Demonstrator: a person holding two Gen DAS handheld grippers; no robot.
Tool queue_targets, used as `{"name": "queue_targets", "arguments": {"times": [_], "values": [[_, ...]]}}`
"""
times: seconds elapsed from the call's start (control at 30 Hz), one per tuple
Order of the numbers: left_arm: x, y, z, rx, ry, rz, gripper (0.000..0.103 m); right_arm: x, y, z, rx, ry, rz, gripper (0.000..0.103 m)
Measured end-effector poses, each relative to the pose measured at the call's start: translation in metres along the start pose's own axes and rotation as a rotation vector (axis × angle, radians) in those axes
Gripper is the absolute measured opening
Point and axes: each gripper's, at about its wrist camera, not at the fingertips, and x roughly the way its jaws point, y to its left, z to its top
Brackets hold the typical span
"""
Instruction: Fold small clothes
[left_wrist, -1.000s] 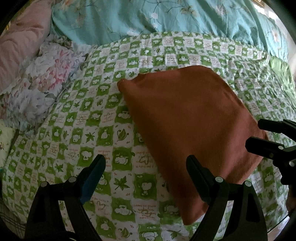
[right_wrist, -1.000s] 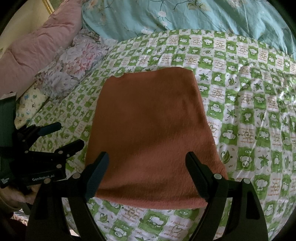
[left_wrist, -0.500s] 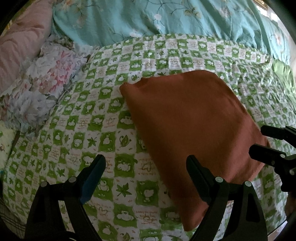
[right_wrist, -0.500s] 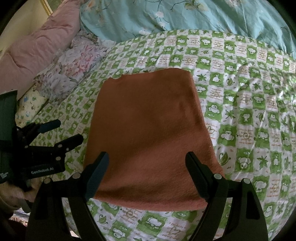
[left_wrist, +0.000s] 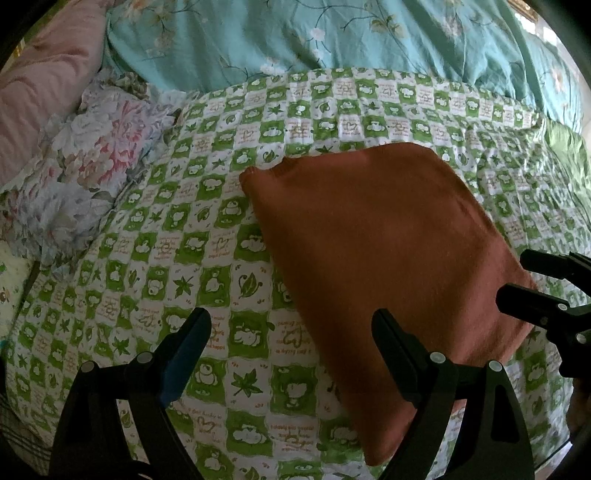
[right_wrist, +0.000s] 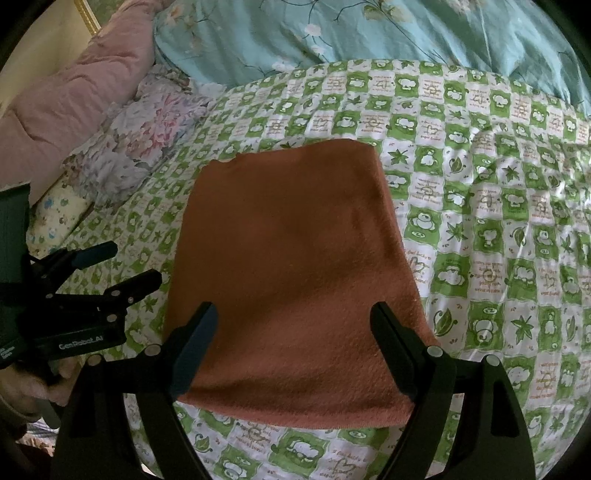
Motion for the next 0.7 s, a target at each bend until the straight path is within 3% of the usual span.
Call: {"name": "queue_targets", "arguments": {"times": [0.47,0.7], "values": [[0.007,0.024,0.007,-0.086,0.003,-0.009,0.089,0.003,-0.005,0.006,0.016,-0.011,-0.016,0.085],[0.004,0.019,0.004,-0.08,-0.018,0.004,0.089,0.004,-0.005,0.008,0.046,-0.025,-0.022,0.085]]}}
